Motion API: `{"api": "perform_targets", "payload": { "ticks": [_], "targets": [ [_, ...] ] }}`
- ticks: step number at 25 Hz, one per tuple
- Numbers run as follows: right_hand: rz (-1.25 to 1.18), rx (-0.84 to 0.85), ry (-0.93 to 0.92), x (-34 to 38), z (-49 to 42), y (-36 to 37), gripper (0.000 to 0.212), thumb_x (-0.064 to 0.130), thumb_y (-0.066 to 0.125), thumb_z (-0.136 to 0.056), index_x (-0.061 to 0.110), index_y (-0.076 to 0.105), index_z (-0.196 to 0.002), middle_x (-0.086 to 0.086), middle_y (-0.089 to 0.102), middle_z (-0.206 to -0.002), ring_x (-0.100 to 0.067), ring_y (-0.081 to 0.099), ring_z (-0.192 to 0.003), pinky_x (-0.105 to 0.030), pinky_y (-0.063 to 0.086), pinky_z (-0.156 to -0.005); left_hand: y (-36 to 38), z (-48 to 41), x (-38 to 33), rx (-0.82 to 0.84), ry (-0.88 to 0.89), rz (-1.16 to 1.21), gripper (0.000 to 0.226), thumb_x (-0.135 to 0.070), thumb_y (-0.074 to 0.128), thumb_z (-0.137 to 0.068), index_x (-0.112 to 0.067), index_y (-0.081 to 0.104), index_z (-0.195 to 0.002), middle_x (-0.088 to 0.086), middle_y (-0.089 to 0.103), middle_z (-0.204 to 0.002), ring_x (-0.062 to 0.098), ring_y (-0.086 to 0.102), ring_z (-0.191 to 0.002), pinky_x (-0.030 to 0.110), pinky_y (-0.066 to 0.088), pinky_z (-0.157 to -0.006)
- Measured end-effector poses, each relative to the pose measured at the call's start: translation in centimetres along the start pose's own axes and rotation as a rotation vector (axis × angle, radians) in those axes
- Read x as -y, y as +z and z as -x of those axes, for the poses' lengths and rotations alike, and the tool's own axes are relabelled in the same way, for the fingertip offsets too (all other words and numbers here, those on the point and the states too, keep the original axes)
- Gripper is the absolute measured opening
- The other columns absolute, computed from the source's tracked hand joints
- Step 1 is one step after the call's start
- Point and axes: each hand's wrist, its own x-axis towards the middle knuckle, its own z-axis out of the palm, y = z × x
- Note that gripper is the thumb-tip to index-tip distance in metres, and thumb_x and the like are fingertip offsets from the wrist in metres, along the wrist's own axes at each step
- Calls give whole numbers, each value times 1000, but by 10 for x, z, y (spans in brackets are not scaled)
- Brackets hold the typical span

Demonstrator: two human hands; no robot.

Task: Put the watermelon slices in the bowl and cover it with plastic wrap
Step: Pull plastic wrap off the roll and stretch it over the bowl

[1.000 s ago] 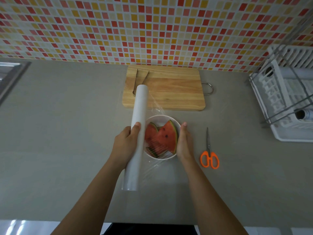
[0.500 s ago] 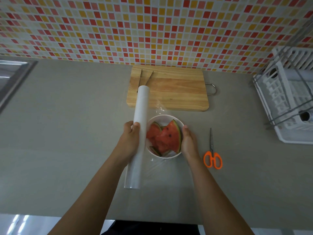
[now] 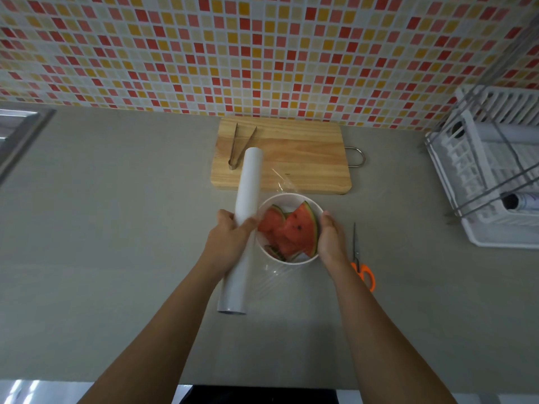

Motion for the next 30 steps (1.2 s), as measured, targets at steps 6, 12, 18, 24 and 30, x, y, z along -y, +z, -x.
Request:
{"api": "perform_targets", "payload": {
  "ticks": [6, 12, 18, 24, 30],
  "targets": [
    [-61, 45, 11, 0, -2, 1, 41, 38, 34, -97, 14, 67, -94, -7, 68, -98, -18, 61, -92, -28, 43, -79, -12, 1, 15, 0, -35, 175, 35, -49, 47, -92, -17, 45, -106, 16, 63, -100, 22, 65, -58, 35, 50, -58],
    [-40, 16, 11, -2, -3, 3, 38, 39, 34, -97, 17, 65, -91, -5, 65, -95, -18, 59, -90, -27, 39, -78, -13, -2, 22, 3, -111, 193, 36, -52, 45, -91, -17, 53, -92, 23, 62, -99, 26, 67, -53, 30, 50, -48],
    [-8, 24, 11, -3, -5, 3, 46, 39, 32, -98, 8, 66, -101, -8, 65, -100, -20, 59, -93, -26, 38, -76, -13, 1, 26, 23, -94, 147, 41, -58, 52, -84, -19, 45, -97, 13, 62, -94, 20, 69, -53, 23, 48, -41],
    [7, 21, -13, -4, -5, 2, 43, 39, 32, -98, 13, 65, -100, -10, 65, -109, -23, 59, -102, -32, 43, -88, -27, 7, 38, 181, -128, 321, 31, -28, 65, -85, -14, 48, -108, 18, 62, -102, 26, 69, -70, 39, 57, -63],
    [19, 35, 0, -3, -3, 2, 45, 42, 31, -97, 13, 66, -99, -9, 67, -106, -20, 60, -97, -29, 42, -81, -18, 23, 44, 92, -43, 236, 47, -42, 64, -83, -21, 44, -119, 9, 62, -99, 19, 67, -68, 31, 53, -56]
  ]
}}
